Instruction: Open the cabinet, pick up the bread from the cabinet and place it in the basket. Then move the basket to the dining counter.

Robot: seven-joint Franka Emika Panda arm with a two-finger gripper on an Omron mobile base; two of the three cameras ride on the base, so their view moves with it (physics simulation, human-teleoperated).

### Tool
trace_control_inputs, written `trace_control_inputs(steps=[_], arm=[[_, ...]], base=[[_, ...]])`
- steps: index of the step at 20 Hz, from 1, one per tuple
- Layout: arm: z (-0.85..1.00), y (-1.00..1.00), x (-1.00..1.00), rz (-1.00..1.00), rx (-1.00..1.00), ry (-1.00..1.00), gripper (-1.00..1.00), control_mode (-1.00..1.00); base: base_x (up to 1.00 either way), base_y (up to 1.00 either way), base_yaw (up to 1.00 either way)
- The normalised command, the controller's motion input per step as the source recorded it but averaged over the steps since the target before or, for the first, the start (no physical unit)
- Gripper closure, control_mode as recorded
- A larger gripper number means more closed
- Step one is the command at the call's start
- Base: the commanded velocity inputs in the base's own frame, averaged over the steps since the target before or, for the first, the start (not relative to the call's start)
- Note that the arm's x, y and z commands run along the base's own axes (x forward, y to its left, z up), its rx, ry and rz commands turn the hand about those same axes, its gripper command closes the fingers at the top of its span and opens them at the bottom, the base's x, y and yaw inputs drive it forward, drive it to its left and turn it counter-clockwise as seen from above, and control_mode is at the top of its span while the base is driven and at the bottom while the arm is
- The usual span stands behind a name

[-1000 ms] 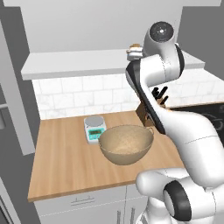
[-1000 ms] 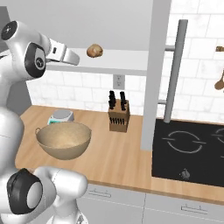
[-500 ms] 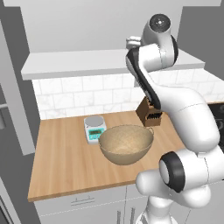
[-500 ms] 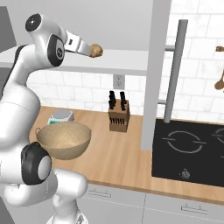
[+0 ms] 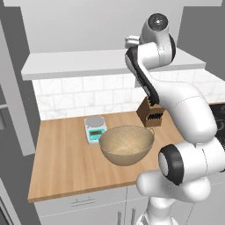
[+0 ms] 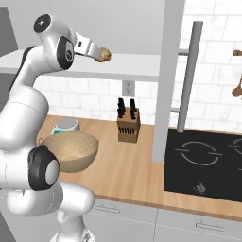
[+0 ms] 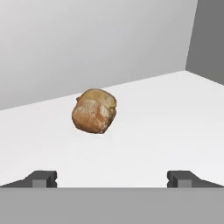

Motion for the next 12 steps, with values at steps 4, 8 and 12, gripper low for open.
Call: trace_control_inputs(steps=[4, 8, 12], arm=[[0.0, 0.0, 0.37, 0.0, 0.0, -0.04, -1.0, -1.0], [-0.02, 0.05, 0.36, 0.0, 0.0, -0.05, -1.0, -1.0], [0.02, 0.01, 0.12, 0.0, 0.0, 0.0, -1.0, -1.0]], base=[[0.0, 0.0, 0.0], [0.0, 0.0, 0.0], [0.0, 0.0, 0.0]])
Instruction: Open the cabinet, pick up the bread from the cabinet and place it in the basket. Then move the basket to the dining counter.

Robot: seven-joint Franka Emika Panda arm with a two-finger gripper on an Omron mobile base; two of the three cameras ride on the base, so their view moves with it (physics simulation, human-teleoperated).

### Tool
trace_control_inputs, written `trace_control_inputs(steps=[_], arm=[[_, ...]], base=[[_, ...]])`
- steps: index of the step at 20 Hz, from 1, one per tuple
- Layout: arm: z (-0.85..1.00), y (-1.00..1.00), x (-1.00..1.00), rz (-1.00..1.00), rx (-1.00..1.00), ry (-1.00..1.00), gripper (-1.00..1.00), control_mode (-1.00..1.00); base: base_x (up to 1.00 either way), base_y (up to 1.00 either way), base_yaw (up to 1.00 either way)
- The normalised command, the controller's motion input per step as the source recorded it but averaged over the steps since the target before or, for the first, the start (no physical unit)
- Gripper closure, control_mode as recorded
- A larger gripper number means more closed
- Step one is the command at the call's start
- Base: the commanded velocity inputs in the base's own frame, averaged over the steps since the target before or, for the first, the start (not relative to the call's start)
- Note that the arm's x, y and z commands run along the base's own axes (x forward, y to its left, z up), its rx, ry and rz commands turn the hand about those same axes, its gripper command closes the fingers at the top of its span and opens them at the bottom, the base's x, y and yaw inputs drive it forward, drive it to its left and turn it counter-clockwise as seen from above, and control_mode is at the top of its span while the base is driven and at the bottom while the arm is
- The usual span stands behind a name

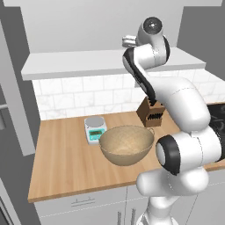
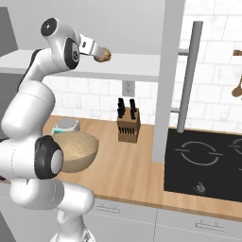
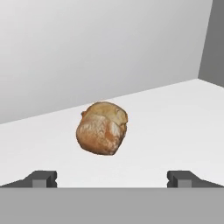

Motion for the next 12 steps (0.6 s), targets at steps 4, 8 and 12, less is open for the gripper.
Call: trace_control_inputs(steps=[4, 8, 12], arm=[[-0.03, 0.0, 0.06, 0.0, 0.0, 0.0, -1.0, -1.0], [-0.14, 0.0, 0.04, 0.0, 0.0, 0.0, -1.0, -1.0], [-0.25, 0.01, 0.33, 0.0, 0.0, 0.0, -1.0, -1.0]], base=[[0.0, 0.0, 0.0], [0.0, 0.0, 0.0], [0.0, 0.0, 0.0]])
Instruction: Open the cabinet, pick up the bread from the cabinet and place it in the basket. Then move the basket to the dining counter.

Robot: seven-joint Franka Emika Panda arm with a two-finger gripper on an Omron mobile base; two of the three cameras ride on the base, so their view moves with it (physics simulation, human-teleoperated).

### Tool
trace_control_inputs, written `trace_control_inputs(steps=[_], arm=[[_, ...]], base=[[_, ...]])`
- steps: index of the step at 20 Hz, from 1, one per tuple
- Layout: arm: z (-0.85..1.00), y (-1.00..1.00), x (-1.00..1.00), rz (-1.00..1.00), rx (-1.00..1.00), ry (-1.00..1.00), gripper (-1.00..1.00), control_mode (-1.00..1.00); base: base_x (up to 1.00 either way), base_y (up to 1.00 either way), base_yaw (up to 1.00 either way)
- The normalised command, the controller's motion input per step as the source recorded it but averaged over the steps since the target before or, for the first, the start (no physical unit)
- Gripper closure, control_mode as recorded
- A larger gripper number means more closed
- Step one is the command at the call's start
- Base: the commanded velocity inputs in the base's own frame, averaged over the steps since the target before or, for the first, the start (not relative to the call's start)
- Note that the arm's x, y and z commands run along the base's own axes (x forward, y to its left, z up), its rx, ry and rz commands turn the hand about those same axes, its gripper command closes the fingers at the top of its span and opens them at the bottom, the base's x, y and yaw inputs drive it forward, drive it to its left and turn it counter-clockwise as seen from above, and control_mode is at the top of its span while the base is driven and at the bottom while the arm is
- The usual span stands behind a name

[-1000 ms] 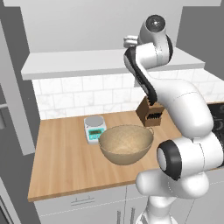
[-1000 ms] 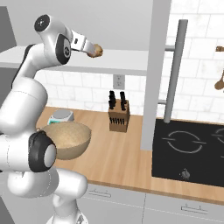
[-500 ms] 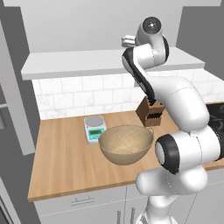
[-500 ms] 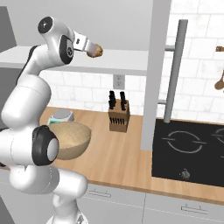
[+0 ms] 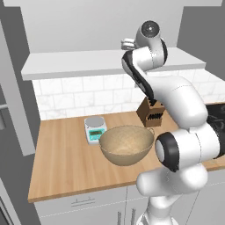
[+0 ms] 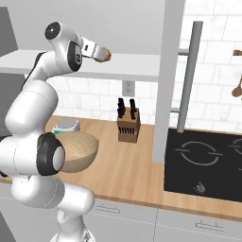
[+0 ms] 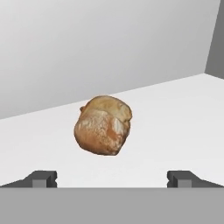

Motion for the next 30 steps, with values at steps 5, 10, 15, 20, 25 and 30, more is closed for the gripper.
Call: trace_control_inputs(steps=[5, 10, 15, 20, 25, 30], arm=[[0.0, 0.0, 0.48, 0.0, 0.0, 0.0, -1.0, -1.0], [0.0, 0.0, 0.39, 0.0, 0.0, 0.01, -1.0, -1.0], [0.0, 0.0, 0.32, 0.0, 0.0, 0.04, -1.0, -1.0], [-0.02, 0.0, 0.33, 0.0, 0.0, 0.0, -1.0, -1.0], [-0.06, -0.01, 0.2, 0.0, 0.0, 0.01, -1.0, -1.0], [-0.15, -0.05, 0.02, 0.0, 0.0, 0.0, -1.0, -1.0]], base=[[0.0, 0.0, 0.0], [0.0, 0.0, 0.0], [0.0, 0.0, 0.0], [0.0, 0.0, 0.0], [0.0, 0.0, 0.0], [0.0, 0.0, 0.0]])
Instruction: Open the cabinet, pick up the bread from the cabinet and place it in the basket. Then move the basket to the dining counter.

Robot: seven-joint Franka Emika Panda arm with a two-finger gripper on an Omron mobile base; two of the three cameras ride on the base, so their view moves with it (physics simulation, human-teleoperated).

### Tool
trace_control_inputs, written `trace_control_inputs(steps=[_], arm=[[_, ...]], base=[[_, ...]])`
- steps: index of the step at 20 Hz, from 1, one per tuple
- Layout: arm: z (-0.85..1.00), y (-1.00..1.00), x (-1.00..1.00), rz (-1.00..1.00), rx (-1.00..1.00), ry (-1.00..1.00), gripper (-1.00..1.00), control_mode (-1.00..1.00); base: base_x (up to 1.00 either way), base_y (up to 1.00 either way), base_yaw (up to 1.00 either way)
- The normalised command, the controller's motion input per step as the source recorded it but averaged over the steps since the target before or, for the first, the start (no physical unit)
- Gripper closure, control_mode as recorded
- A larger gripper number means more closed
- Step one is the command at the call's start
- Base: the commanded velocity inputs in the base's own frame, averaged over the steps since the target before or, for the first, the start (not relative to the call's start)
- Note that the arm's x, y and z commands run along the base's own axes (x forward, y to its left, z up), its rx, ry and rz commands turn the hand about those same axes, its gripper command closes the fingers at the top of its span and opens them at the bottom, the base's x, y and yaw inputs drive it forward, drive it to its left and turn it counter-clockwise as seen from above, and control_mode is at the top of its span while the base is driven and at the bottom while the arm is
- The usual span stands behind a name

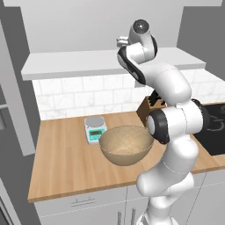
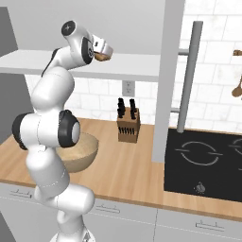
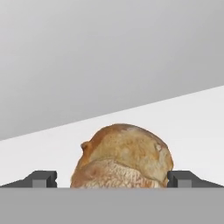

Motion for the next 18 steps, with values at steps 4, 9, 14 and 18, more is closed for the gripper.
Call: trace_control_inputs(steps=[4, 9, 14, 18], arm=[[-0.28, -0.06, 0.0, 0.0, 0.0, 0.0, -1.0, -1.0], [-0.23, -0.01, 0.07, -0.01, 0.0, 0.0, -1.0, -1.0], [-0.06, 0.0, 0.23, 0.0, 0.0, 0.0, 1.0, -1.0], [-0.02, -0.16, 0.04, 0.0, -0.01, 0.0, 1.0, -1.0]], base=[[0.0, 0.0, 0.0], [0.0, 0.0, 0.0], [0.0, 0.0, 0.0], [0.0, 0.0, 0.0]])
